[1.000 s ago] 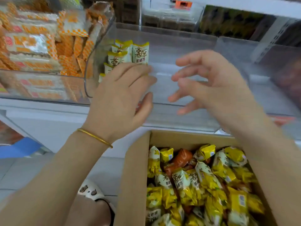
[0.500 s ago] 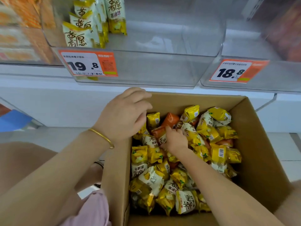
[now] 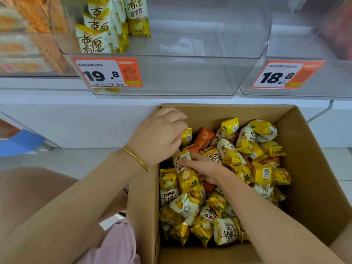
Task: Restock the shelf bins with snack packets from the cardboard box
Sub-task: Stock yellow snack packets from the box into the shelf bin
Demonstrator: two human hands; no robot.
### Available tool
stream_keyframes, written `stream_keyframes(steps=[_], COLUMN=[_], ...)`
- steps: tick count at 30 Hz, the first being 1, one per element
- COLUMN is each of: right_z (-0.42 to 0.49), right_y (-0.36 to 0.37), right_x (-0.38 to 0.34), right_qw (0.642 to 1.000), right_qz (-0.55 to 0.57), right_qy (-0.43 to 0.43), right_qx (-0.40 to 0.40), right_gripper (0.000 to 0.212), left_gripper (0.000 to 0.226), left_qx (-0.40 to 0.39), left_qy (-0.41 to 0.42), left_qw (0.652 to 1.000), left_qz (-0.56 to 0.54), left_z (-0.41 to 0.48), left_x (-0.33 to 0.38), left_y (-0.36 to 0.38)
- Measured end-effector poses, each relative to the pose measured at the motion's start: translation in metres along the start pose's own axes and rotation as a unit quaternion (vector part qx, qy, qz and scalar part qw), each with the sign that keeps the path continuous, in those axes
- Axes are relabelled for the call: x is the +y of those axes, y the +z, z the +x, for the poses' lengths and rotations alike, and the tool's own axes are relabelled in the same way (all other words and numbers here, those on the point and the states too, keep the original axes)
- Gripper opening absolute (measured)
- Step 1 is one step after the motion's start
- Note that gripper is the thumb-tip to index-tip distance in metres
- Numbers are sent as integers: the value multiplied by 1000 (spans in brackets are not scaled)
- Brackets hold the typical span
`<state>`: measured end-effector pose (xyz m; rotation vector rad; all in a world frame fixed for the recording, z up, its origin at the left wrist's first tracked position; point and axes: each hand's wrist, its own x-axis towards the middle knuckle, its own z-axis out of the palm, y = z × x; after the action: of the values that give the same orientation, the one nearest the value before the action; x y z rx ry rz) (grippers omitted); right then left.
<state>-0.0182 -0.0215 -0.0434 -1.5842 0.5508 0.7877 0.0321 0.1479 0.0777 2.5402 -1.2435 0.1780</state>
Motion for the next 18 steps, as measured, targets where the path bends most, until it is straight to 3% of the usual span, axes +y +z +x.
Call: stream_keyframes(steps=[7, 11, 15, 17, 18], right_z=[-16, -30, -58, -72, -78], right_y=[-7, -21, -37, -40, -41], right_x=[12, 9, -12, -25, -32], right_qw=[997, 986, 965, 954, 950], right_qz=[24, 70, 140, 152, 151], right_qy=[-75, -150, -221, -252, -265], right_qx=[-3, 5, -30, -60, -70], right_gripper=[23, 43, 51, 63, 70], left_gripper=[38, 35, 57, 65, 71], left_qx=[-21, -60, -177, -165, -143], left_qy=[-20, -138, -318, -345, -339], left_qw=[999, 984, 898, 860, 862], left_qz=[-27, -93, -248, -339, -350], left_z=[-4, -5, -1, 1, 2], left_x=[1, 3, 7, 7, 6], left_y=[5, 15, 24, 25, 22])
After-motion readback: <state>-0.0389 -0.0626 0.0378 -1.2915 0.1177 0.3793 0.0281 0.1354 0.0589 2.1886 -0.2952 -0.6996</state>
